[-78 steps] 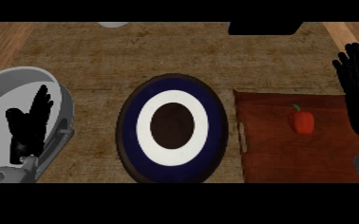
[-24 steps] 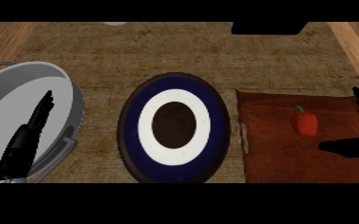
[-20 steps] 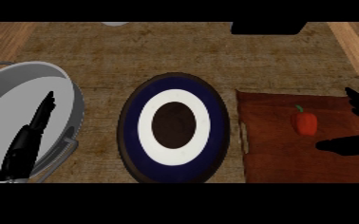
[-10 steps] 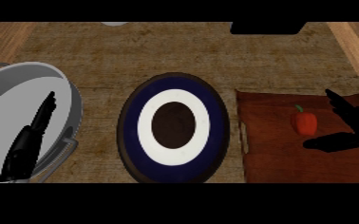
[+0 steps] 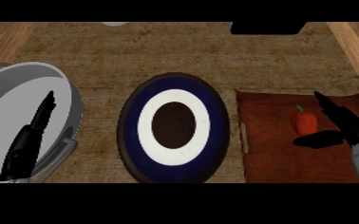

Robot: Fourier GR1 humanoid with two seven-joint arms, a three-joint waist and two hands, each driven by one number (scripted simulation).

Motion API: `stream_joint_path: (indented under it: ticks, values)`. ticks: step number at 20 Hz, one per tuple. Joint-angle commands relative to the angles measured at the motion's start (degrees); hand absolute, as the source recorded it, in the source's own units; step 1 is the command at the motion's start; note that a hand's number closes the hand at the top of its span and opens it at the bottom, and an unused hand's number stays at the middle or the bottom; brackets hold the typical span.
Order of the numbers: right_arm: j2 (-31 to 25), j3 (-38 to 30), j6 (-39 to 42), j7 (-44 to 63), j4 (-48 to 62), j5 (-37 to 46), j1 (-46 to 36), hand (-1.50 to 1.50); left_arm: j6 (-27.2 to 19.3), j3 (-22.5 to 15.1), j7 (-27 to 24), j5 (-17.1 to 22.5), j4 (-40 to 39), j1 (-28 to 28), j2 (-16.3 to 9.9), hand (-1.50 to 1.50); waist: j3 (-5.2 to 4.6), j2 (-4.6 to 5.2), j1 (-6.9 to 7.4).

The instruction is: Pick the bell pepper from the tray and place it in the plate

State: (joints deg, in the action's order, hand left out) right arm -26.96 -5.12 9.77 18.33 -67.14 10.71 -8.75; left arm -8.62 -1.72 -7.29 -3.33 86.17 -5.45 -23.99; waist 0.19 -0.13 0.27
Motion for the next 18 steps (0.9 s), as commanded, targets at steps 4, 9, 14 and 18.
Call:
stream_joint_path:
  ticks: [4, 9, 14, 18]
  values:
    - [1.51, -2.87, 0.14, -8.17, 7.2, 1.36, -3.64, 1.5, 1.04, 0.62, 0.55, -3.07, 2.49, -2.73, 3.27, 0.0, -0.17, 0.14, 0.12]
    - [3.26, -2.86, -0.89, -6.27, 4.56, 3.49, -4.34, 1.5, 3.33, 3.1, -0.86, -4.8, -2.38, 0.94, 4.98, 0.0, -0.19, 0.13, -0.17]
    - [1.44, 6.62, -5.11, -20.06, 6.81, 15.58, -1.21, 1.5, 5.19, 5.04, -2.15, -2.0, -1.5, -0.19, 2.37, 0.0, -0.16, 0.32, 0.45]
    - [-0.13, 11.84, -9.82, -28.26, 6.57, 23.04, 3.72, 1.5, 2.97, 3.01, -0.08, -3.98, 1.72, -1.64, 4.67, 0.0, -0.13, 0.18, 0.28]
